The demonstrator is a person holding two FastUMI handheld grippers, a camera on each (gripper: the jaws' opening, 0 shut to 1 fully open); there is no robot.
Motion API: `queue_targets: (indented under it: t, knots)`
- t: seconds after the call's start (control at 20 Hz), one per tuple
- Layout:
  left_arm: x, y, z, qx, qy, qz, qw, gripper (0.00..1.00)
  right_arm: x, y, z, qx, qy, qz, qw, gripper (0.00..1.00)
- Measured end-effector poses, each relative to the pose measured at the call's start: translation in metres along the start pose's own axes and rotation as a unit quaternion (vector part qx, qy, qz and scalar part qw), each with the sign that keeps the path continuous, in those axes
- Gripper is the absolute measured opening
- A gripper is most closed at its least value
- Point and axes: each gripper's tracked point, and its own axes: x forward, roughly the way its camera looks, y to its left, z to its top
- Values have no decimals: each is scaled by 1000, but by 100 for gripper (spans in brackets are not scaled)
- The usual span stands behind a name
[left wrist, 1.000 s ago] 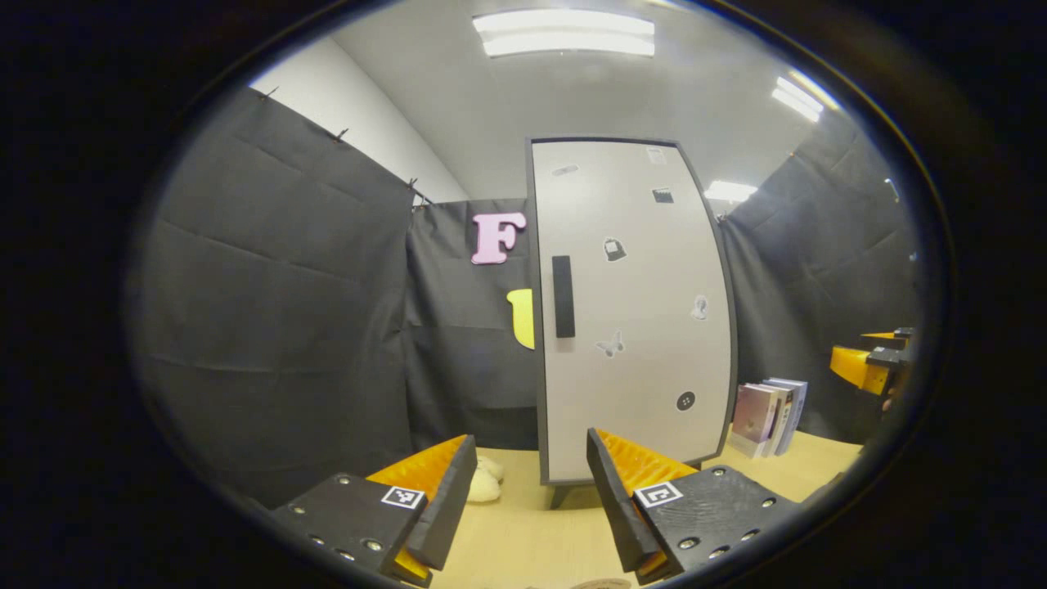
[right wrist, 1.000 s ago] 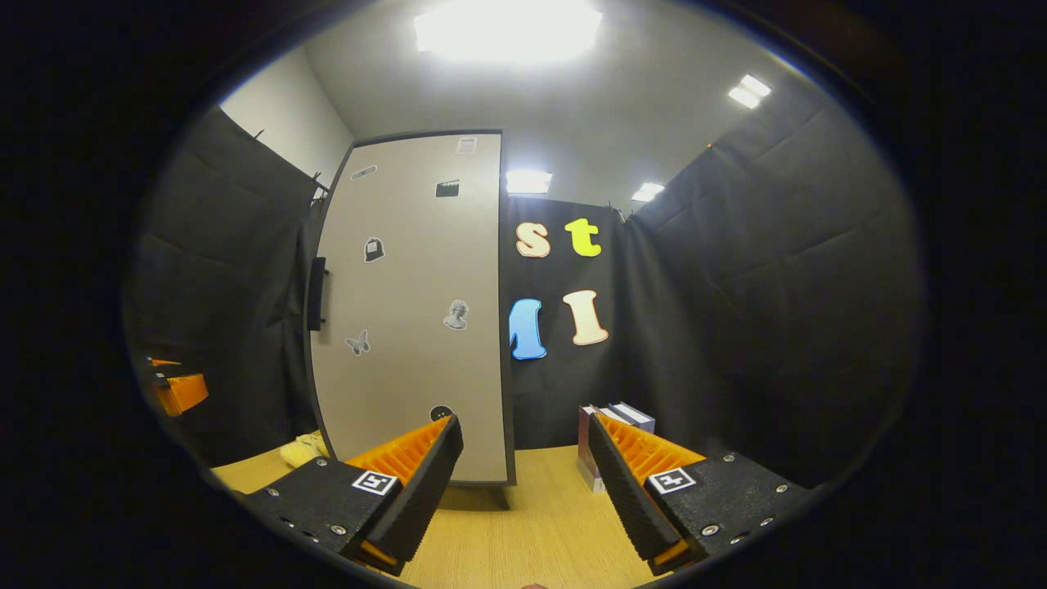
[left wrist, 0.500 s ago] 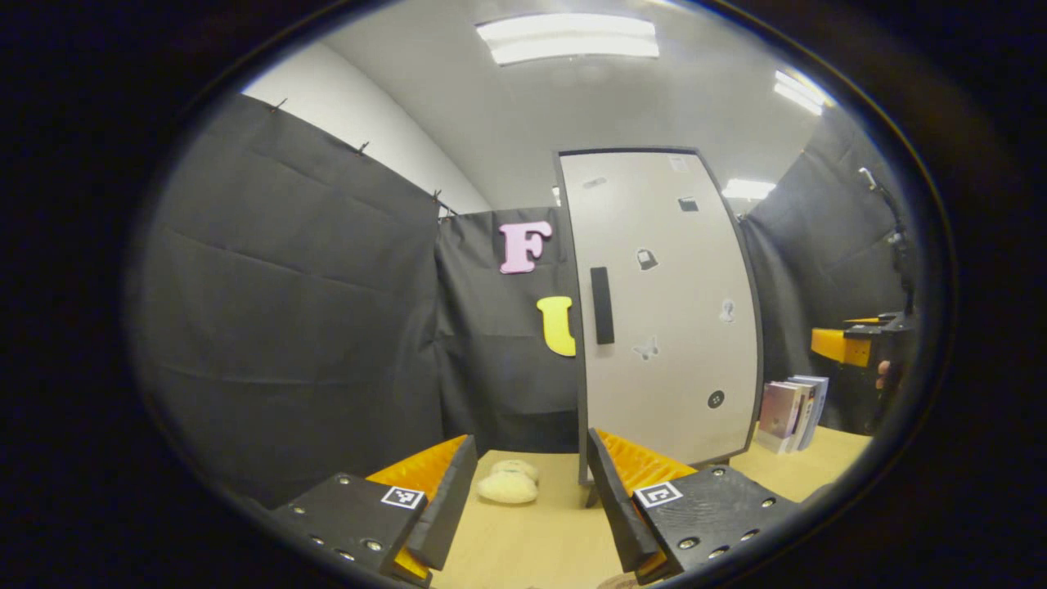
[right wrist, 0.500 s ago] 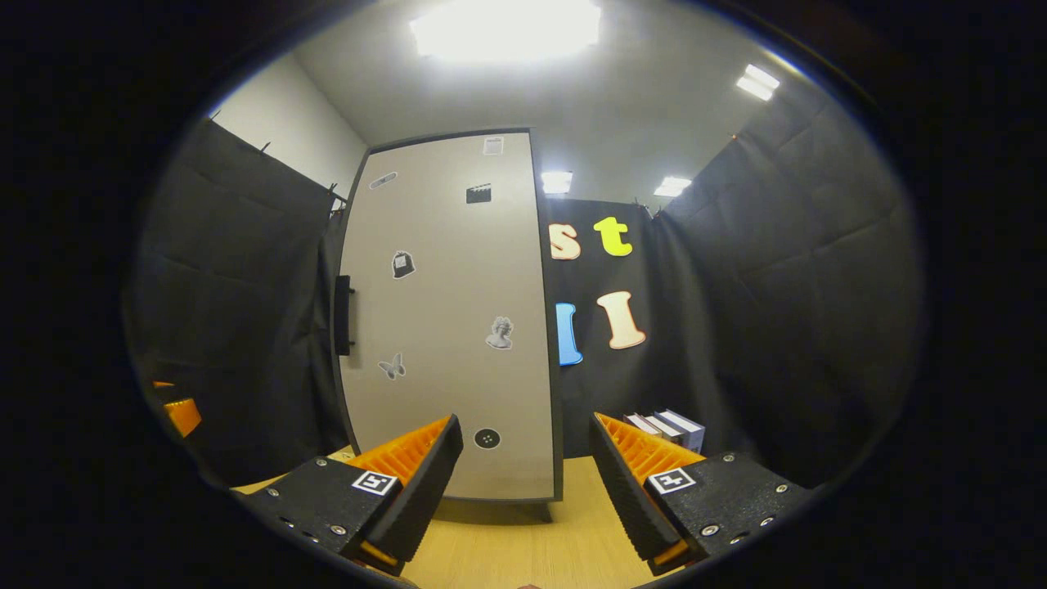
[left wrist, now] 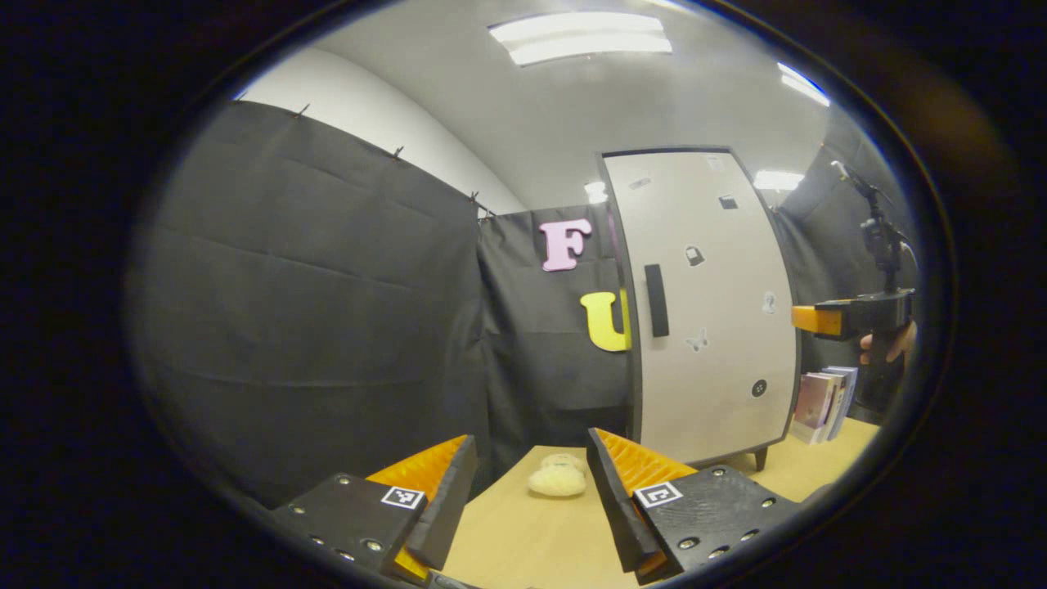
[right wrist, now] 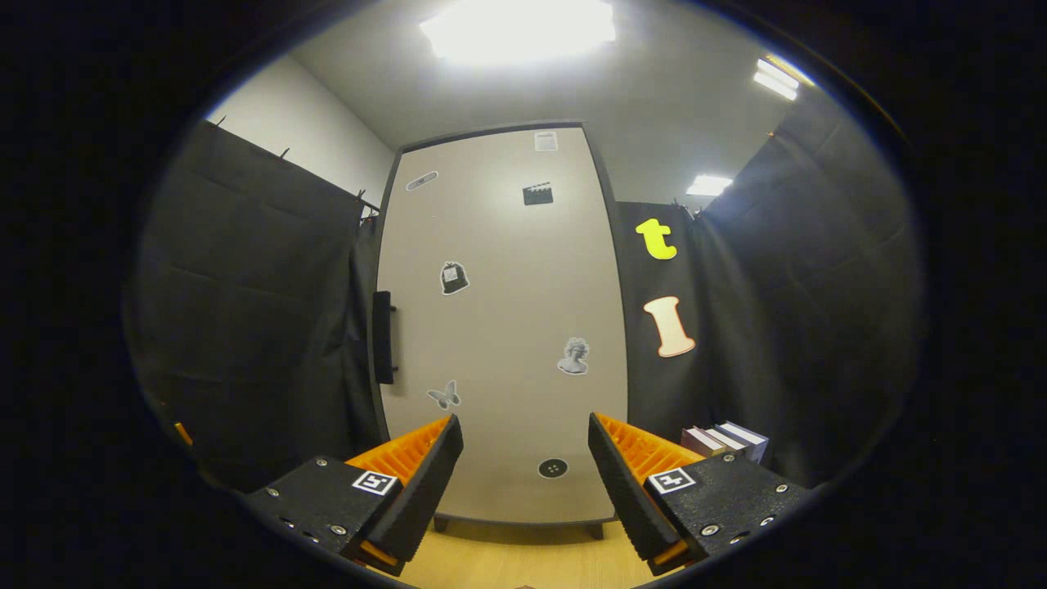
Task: Open the cabinet door with the right hand, grasp the bottle in the cabinet with the left hand and place it on the coaster, then close the cabinet door with the right hand.
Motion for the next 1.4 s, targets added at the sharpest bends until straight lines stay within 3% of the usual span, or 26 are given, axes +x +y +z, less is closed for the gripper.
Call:
queue_targets:
  t: [0.25,0.3,0.35,0.5,0.55,0.6,1.4]
  knots:
    - [-7,32,-3,5,3,28,1000,77,31,35,8,-1,-6,15,1000,95]
    - [-7,38,-3,6,4,33,999,83,37,43,9,-3,-7,19,1000,95]
    - [-9,44,-4,7,5,39,999,77,43,50,11,-4,-8,22,1000,95]
    - [-9,58,-7,6,9,53,999,77,62,71,16,2,-13,33,999,95]
    - [-9,63,-9,5,10,58,998,83,67,78,18,5,-14,36,999,95]
    - [-8,69,-10,5,11,63,998,77,73,83,20,6,-16,37,999,95]
    - [-21,139,-27,2,25,124,992,77,156,166,36,4,-4,63,998,93]
